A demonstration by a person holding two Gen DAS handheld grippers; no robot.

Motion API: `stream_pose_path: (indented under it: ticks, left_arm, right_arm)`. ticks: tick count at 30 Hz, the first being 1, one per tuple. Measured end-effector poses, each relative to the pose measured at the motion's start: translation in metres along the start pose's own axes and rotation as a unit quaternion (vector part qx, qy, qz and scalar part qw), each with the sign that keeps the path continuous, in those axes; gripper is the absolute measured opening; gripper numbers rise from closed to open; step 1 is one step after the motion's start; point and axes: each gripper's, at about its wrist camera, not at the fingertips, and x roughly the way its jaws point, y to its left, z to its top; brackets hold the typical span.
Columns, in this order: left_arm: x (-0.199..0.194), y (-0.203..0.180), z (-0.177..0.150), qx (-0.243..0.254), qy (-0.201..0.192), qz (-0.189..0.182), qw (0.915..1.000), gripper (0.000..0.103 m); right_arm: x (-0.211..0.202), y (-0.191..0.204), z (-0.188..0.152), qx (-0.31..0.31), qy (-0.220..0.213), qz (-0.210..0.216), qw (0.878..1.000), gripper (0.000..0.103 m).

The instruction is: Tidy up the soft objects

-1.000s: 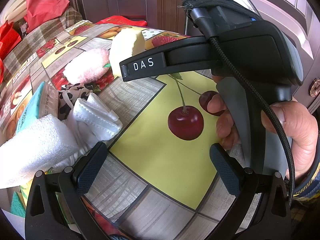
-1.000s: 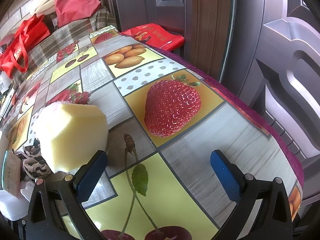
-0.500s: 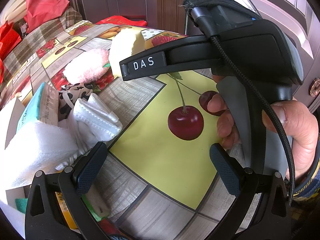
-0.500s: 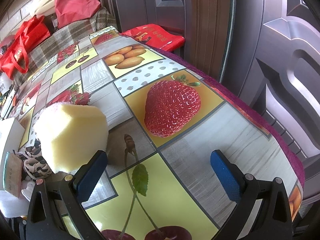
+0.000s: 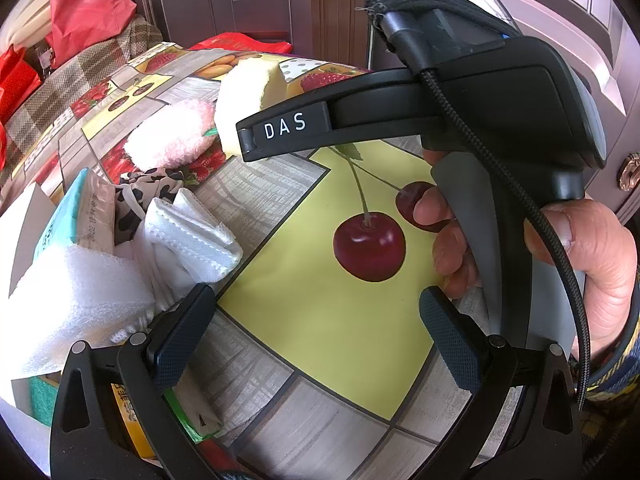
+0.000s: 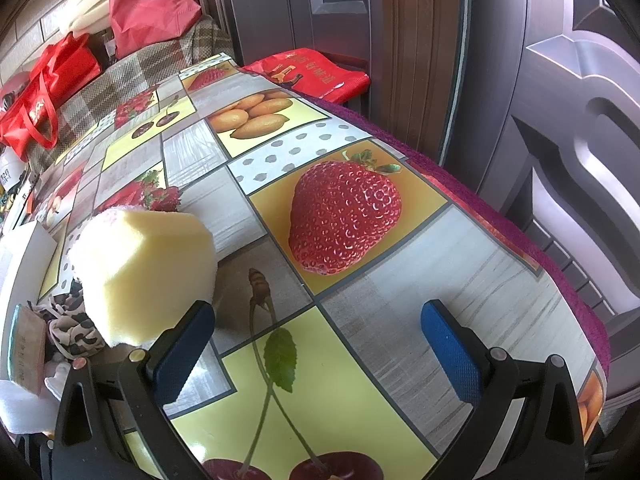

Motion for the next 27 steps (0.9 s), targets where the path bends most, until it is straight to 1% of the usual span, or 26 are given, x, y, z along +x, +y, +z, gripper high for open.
stream_pose_path:
  ticks: [5, 27]
  left_arm:
    - [0.0001, -0.0001, 0.0, 0.0, 0.0, 0.0, 1.0, 0.102]
    - [0.0002, -0.0035, -0.0016, -0.001, 0.0, 0.002, 1.0, 0.102]
  right_arm:
    - [0.0007, 0.0015, 0.0001, -0.003, 0.001, -0.005, 1.0, 0.103]
    - [-0.0006, 0.0, -0.0005, 0.002, -0.001, 0.001, 1.0, 0.103]
